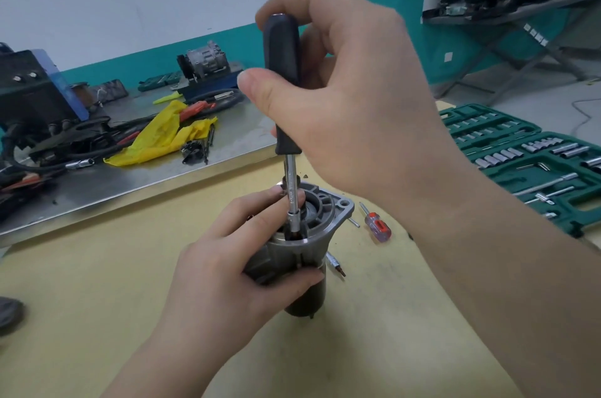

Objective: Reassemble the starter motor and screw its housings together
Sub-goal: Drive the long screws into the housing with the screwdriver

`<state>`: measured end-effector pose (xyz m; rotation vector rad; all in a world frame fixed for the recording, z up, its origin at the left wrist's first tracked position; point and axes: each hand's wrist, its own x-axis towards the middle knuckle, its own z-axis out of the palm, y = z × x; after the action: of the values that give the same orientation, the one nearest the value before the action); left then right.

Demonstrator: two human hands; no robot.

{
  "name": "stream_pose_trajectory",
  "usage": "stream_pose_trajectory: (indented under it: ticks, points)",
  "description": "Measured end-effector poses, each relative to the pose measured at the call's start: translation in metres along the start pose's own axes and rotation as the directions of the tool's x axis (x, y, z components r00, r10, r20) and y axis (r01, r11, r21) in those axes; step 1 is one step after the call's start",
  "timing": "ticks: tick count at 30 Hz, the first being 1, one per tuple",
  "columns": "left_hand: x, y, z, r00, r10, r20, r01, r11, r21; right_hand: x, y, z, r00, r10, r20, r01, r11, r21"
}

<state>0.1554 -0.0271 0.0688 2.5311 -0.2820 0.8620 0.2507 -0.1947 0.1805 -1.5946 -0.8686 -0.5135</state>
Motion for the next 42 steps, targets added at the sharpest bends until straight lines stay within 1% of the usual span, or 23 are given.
stream_pose_trajectory:
  ticks: [1,2,3,4,6,7,9,12,14,16,22,28,31,35,38,42]
  points:
    - [0.000,0.000,-0.001,1.000,-0.003,0.006,0.003,1.000,0.002,0.000,0.000,0.000,1.000,-0.014,-0.021,0.014,0.999,-0.033]
    - [0.000,0.000,-0.002,1.000,-0.002,0.022,0.002,1.000,0.011,0.000,0.002,-0.001,1.000,-0.017,-0.005,0.017,1.000,-0.003]
    - [0.001,0.000,-0.004,0.999,0.003,0.046,-0.005,1.000,0.026,0.001,0.003,-0.002,0.999,-0.002,0.052,-0.004,0.995,0.098]
    - [0.002,0.000,-0.006,0.997,0.010,0.073,-0.013,0.999,0.041,0.002,0.005,-0.003,0.990,0.017,0.143,-0.051,0.969,0.243]
    - [0.003,-0.002,-0.008,0.994,0.018,0.107,-0.024,0.998,0.057,0.003,0.009,-0.006,0.938,0.042,0.345,-0.221,0.837,0.501]
    - [0.003,-0.003,-0.008,0.993,0.023,0.113,-0.030,0.998,0.061,0.004,0.011,-0.007,0.904,0.035,0.425,-0.301,0.759,0.577]
    - [0.003,-0.005,-0.007,0.991,0.034,0.126,-0.042,0.997,0.062,0.007,0.016,-0.010,0.849,-0.024,0.527,-0.391,0.643,0.659]
    - [0.003,-0.010,-0.006,0.989,0.039,0.144,-0.045,0.998,0.040,0.010,0.020,-0.010,0.786,-0.125,0.605,-0.488,0.476,0.732]
    - [0.002,-0.013,-0.007,0.987,0.048,0.151,-0.052,0.998,0.021,0.011,0.022,-0.009,0.761,-0.159,0.628,-0.535,0.393,0.748]
    - [0.003,-0.015,-0.008,0.986,0.067,0.152,-0.069,0.998,0.003,0.012,0.024,-0.007,0.748,-0.175,0.641,-0.559,0.355,0.749]
    - [0.007,-0.016,-0.008,0.987,0.081,0.139,-0.067,0.992,-0.103,0.015,0.027,-0.006,0.731,-0.149,0.666,-0.609,0.298,0.735]
    - [0.006,-0.017,-0.006,0.989,0.077,0.123,-0.062,0.991,-0.120,0.013,0.029,-0.007,0.749,-0.110,0.653,-0.592,0.330,0.735]
    - [0.006,-0.014,-0.005,0.994,0.074,0.085,-0.063,0.990,-0.122,0.013,0.026,-0.012,0.777,-0.095,0.622,-0.538,0.413,0.735]
    - [0.006,-0.009,-0.001,0.997,0.063,0.039,-0.058,0.992,-0.113,0.012,0.018,-0.014,0.830,0.008,0.558,-0.479,0.525,0.704]
    - [0.006,-0.006,0.000,0.998,0.052,0.024,-0.049,0.992,-0.116,0.010,0.014,-0.012,0.880,0.100,0.464,-0.420,0.621,0.662]
    - [0.005,-0.005,0.000,0.999,0.032,0.006,-0.031,0.991,-0.129,0.006,0.009,-0.005,0.936,0.147,0.319,-0.319,0.735,0.598]
